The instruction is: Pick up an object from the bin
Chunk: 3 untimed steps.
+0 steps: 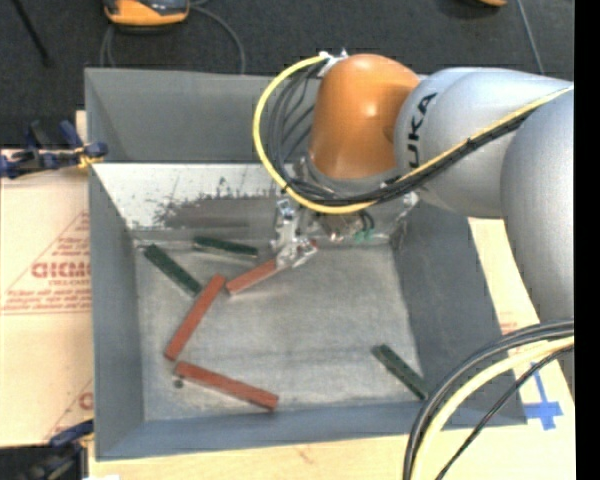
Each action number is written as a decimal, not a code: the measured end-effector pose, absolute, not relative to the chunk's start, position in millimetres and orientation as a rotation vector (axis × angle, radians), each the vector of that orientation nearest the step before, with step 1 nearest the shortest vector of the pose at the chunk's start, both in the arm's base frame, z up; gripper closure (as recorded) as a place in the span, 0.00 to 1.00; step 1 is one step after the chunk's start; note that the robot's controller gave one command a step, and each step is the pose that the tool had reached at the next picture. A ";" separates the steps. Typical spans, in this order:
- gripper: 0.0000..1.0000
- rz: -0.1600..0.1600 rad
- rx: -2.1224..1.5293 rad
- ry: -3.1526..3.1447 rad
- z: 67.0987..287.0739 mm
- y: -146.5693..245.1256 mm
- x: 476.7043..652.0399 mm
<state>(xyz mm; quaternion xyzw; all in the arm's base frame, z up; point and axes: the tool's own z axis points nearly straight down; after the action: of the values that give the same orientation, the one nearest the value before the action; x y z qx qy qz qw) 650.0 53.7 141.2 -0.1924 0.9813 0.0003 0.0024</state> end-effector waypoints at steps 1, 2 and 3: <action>1.00 -0.001 -0.647 3.069 238.2 53.6 650.8; 1.00 0.000 -0.646 3.069 238.2 53.8 650.8; 0.00 0.001 -0.645 3.069 238.3 53.9 650.9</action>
Offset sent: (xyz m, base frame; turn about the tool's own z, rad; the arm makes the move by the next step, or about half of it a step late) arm 0.0000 0.0000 0.0000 0.0000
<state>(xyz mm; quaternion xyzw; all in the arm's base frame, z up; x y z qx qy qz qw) 650.9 53.9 238.3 -0.2058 0.9786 0.0002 0.0027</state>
